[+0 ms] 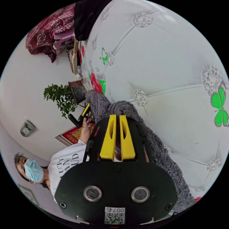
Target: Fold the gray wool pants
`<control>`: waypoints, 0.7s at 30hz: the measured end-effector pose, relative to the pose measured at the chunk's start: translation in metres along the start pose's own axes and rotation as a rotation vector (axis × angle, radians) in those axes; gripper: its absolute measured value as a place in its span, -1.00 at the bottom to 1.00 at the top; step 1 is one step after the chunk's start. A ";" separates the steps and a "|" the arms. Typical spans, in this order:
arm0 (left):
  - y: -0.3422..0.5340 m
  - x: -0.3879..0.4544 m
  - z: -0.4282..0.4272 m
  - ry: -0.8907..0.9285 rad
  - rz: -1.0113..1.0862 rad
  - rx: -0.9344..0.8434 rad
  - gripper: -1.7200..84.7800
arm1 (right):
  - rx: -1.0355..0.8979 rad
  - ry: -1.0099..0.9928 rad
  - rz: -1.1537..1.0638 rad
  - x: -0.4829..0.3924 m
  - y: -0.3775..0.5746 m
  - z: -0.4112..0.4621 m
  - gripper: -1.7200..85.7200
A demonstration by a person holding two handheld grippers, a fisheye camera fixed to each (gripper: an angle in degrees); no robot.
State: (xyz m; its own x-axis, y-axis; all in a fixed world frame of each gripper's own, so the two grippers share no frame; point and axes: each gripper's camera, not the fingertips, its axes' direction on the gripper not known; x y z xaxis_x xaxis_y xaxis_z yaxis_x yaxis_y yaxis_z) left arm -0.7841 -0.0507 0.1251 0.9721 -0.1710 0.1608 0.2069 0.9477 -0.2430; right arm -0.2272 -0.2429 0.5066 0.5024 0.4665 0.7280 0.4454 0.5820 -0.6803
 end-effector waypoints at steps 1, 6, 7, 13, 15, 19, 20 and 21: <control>0.005 -0.005 -0.008 -0.027 0.012 0.015 -0.96 | 0.026 -0.008 -0.005 0.000 0.002 -0.006 -0.94; 0.035 -0.048 -0.025 0.019 -0.079 0.055 -0.98 | 0.245 -0.063 -0.059 -0.007 0.012 -0.048 -0.94; 0.038 -0.054 -0.022 0.068 -0.128 0.081 -0.98 | 0.243 -0.044 -0.062 -0.009 0.010 -0.047 -0.94; 0.008 -0.046 0.008 0.017 -0.162 0.045 -0.94 | 0.087 -0.039 -0.074 -0.021 0.000 -0.017 -0.81; 0.000 -0.039 0.019 -0.056 -0.104 0.010 -0.93 | 0.017 0.010 -0.065 -0.020 0.006 -0.011 -0.81; -0.002 -0.039 0.041 -0.108 -0.050 0.007 -0.94 | -0.078 0.096 -0.064 -0.018 0.011 0.008 -0.88; -0.002 -0.046 0.044 -0.094 -0.066 0.014 -0.95 | -0.029 0.122 -0.094 -0.024 0.014 0.007 -0.90; -0.001 -0.050 0.045 -0.083 -0.075 0.016 -0.95 | 0.114 0.161 -0.141 -0.034 0.021 -0.005 -0.93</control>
State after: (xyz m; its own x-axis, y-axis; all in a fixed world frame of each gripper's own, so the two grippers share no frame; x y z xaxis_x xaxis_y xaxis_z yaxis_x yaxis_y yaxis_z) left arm -0.8375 -0.0312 0.1600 0.9413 -0.2192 0.2566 0.2761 0.9374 -0.2123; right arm -0.2311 -0.2498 0.4670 0.5571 0.2680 0.7860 0.4377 0.7096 -0.5522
